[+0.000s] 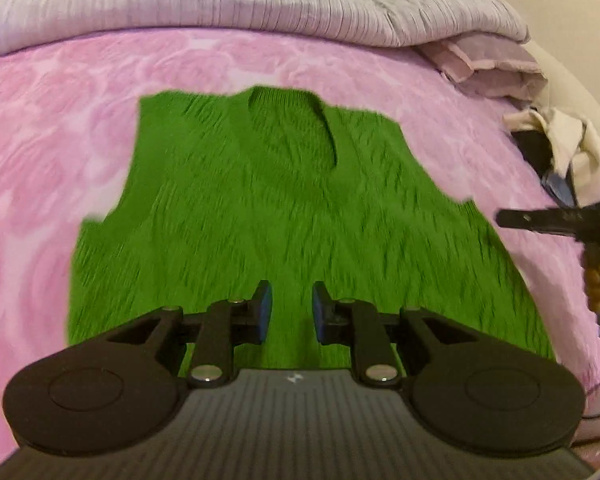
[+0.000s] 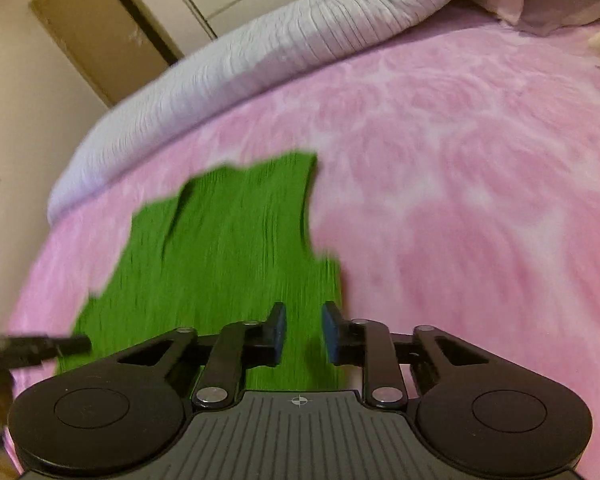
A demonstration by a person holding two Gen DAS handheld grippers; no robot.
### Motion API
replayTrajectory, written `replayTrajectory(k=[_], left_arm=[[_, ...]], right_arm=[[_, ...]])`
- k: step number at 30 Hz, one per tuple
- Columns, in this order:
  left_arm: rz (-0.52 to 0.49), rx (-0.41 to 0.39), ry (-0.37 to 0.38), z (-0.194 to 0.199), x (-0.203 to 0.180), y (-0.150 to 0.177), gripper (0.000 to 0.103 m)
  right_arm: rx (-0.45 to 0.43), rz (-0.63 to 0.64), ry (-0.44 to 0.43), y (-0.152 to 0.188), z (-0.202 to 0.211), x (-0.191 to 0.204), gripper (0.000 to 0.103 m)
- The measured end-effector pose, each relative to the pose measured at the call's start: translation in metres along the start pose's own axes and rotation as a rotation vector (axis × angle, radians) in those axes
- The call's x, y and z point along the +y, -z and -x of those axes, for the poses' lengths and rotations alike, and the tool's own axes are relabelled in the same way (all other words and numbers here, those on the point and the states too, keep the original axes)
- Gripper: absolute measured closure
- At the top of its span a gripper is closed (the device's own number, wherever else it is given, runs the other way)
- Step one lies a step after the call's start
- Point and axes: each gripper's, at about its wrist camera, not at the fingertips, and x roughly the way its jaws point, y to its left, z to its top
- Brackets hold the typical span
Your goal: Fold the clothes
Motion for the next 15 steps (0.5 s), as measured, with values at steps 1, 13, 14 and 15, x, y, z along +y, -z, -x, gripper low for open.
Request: replayTrajectory(k=[1, 13, 14, 15], left_arm=[[-0.005, -0.002, 0.001, -0.007, 0.001, -0.005, 0.087], [0.032, -0.005, 0.053, -0.053, 0.020, -0.025, 0.087], [0.040, -0.006, 0.060, -0.054, 0.022, -0.026, 0.087], [0.049, -0.007, 0.067, -0.055, 0.024, -0.026, 0.087]], right_arm=[[0.005, -0.020, -0.021, -0.012, -0.012, -0.007, 0.080], [0.038, -0.026, -0.139, -0.068, -0.110, -0.041, 0.058], [0.038, -0.038, -0.157, -0.070, -0.116, -0.043, 0.058], [0.040, -0.042, -0.177, -0.073, -0.120, -0.043, 0.058]])
